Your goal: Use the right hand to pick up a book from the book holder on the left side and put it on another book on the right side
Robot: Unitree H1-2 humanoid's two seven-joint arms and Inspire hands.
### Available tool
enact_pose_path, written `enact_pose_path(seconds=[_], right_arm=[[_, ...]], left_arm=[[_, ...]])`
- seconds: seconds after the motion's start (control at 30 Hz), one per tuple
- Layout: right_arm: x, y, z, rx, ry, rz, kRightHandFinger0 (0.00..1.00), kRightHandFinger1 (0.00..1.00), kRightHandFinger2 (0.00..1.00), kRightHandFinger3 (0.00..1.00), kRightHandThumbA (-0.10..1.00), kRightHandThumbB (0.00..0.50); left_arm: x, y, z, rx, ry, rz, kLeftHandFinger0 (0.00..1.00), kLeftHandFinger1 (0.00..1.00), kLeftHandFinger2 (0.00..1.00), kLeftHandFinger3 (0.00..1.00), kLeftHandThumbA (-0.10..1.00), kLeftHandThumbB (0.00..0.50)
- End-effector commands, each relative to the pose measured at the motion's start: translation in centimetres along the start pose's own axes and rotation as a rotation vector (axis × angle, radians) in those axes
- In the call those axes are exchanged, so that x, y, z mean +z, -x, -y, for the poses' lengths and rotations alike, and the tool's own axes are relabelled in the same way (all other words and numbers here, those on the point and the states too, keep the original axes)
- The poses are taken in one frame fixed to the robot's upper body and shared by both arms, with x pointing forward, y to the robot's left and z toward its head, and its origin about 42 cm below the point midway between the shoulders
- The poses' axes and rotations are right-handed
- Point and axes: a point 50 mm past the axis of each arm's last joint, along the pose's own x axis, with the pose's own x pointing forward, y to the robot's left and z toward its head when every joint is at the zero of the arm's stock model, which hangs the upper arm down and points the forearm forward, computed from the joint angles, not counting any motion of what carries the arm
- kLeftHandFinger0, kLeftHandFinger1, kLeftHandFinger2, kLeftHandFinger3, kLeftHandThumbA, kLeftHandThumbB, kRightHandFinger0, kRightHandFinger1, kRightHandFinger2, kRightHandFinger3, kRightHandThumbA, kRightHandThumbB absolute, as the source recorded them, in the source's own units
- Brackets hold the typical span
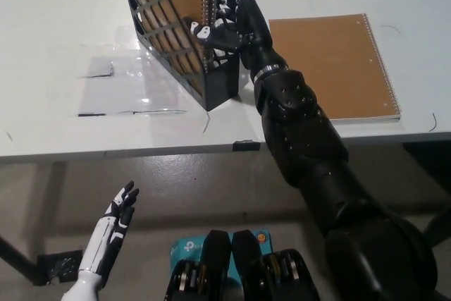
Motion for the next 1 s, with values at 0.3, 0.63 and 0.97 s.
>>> enact_pose_path(seconds=[0.3, 0.63, 0.97], right_arm=[[6.1, -2.6, -2.3, 0.022, -0.079, 0.11, 0.0, 0.17, 0.58, 0.57, -0.1, 0.134], [16.9, -5.3, -2.0, 0.018, -0.251, 0.286, 0.0, 0.38, 0.78, 0.77, -0.1, 0.11], [20.9, -5.8, -1.3, 0.01, -0.326, 0.342, 0.0, 0.38, 0.73, 0.72, -0.1, 0.124]], left_arm=[[0.9, -0.3, -0.6, -0.031, -0.022, 0.028, 1.0, 1.0, 1.0, 1.0, 1.0, 0.187], [1.2, -0.8, -0.6, -0.043, -0.001, 0.034, 1.0, 1.0, 1.0, 1.0, 1.0, 0.172], [1.3, -0.8, -0.6, -0.067, -0.033, 0.04, 0.99, 1.0, 1.0, 1.0, 1.0, 0.162]])
